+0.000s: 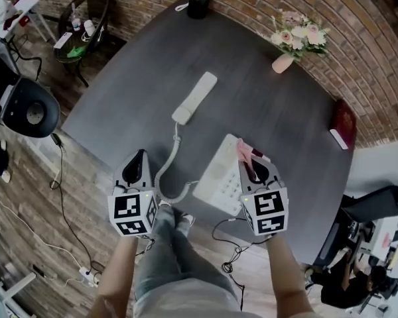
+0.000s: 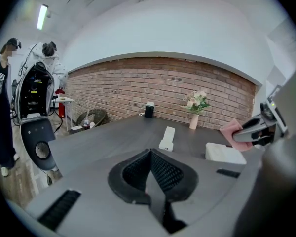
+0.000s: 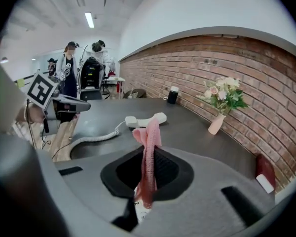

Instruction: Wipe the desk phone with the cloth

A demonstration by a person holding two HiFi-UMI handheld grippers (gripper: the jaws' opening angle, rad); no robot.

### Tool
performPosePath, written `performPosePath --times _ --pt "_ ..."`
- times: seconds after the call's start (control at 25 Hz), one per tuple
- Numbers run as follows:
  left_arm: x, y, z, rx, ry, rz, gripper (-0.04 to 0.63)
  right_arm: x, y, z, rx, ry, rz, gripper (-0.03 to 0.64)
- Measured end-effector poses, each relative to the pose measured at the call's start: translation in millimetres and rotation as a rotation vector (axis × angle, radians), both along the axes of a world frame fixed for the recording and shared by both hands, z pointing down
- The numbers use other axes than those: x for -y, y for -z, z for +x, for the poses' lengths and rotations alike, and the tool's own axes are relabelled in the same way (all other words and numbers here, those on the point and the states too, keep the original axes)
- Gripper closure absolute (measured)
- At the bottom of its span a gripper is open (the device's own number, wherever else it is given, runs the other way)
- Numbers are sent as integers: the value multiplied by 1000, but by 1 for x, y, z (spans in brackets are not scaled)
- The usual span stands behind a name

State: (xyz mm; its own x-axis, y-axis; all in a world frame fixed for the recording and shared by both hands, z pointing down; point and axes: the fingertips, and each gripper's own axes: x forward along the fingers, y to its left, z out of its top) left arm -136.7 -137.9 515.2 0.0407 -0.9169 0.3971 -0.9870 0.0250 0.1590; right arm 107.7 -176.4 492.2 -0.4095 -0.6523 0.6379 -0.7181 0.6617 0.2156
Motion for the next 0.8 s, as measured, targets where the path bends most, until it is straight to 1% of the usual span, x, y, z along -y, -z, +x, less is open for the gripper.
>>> performPosePath --times 0.12,0.2,0.4,0.52,0.6,0.8 --pt "-2 -7 -8 -5 14 -9 600 3 -9 -11 -44 58 -28 597" --pt "-4 -11 -13 -3 20 -16 600 6 -14 -15 -89 90 -28 597" --pt "-8 -18 -19 -7 39 -30 600 14 -26 -14 -274 191 -5 597" --pt "-8 -19 -17 -6 40 -31 600 17 -34 -14 -350 240 -17 597" --pt "-8 -19 -17 -4 36 -32 600 19 -38 -13 -380 255 -31 597" --pt "-9 -19 -20 -3 36 -34 600 24 -47 -11 -423 255 -51 597"
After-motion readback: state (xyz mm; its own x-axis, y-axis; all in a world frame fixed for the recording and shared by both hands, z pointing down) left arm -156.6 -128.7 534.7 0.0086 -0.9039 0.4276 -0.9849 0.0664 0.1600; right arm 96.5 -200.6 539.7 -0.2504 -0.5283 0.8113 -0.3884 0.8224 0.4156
